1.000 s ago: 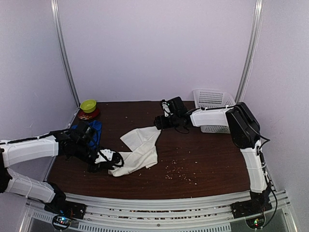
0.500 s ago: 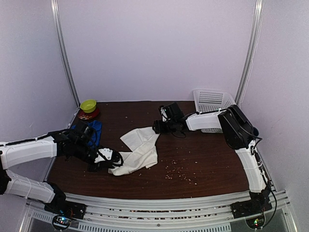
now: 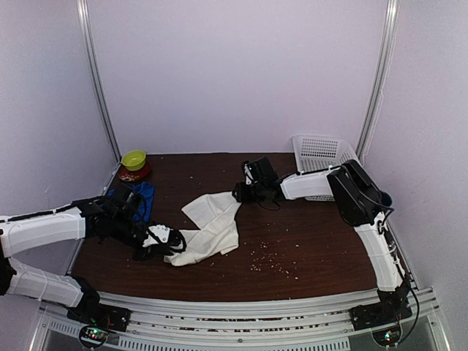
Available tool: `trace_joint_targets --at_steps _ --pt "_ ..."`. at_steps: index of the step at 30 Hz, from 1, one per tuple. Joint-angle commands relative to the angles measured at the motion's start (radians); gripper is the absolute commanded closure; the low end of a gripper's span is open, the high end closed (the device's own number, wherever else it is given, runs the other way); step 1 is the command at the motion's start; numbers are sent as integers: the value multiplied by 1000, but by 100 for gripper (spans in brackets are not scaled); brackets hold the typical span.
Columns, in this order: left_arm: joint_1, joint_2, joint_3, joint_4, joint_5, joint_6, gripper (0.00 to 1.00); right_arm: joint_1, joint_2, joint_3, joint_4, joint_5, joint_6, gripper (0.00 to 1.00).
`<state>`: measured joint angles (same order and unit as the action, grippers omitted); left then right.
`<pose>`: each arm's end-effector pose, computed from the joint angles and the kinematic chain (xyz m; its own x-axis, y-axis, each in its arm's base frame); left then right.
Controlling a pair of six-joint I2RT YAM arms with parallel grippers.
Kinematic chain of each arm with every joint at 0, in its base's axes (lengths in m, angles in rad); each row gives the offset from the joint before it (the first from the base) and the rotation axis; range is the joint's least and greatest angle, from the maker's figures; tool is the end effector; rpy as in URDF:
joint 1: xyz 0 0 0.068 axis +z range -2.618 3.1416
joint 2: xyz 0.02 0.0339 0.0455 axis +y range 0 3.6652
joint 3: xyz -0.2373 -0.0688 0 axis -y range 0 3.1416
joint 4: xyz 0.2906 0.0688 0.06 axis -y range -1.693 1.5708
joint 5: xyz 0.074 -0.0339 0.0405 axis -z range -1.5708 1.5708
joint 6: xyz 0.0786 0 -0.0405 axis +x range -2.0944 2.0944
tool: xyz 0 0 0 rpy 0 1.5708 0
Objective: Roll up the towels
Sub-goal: Adjust the towel at the center of the board.
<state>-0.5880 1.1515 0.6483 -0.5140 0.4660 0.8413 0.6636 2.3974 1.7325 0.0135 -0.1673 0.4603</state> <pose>0.2157 -0.1862 0.1200 0.0442 0.7710 -0.6353 0.9889 0.0563 0.1372 0.4495 0.3680 0.0503 -0.7441 -0.0258 -0.6676 -0.4254 0.7888 0.4437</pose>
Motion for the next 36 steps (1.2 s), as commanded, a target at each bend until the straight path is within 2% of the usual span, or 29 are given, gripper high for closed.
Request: trace_joint_targets --at_steps 1,3,9,12,17,24,29,33,36 --pt "4 -18 -9 40 19 -10 100 8 22 -17 26 -27 44 62" --pt "4 -19 -9 41 17 -9 100 8 19 -22 36 -29 52 67" --pt "5 -35 -12 64 1 -22 100 8 -7 -51 67 -5 71 100" --pt "5 -57 -20 118 -46 -53 100 9 -35 -79 88 27 69 100" --pt "9 -125 -7 255 -255 -102 100 8 -148 -177 153 87 42 100" --pt "43 -228 104 230 -330 -65 100 7 -407 -345 189 214 -6 100" --pt "44 -283 193 204 -428 -82 100 23 -627 -527 218 332 -18 100" --pt "48 -311 236 206 -513 -97 100 76 -801 -636 185 446 -37 100" --pt "62 -339 283 173 -511 -114 100 141 -888 -655 122 534 -46 100"
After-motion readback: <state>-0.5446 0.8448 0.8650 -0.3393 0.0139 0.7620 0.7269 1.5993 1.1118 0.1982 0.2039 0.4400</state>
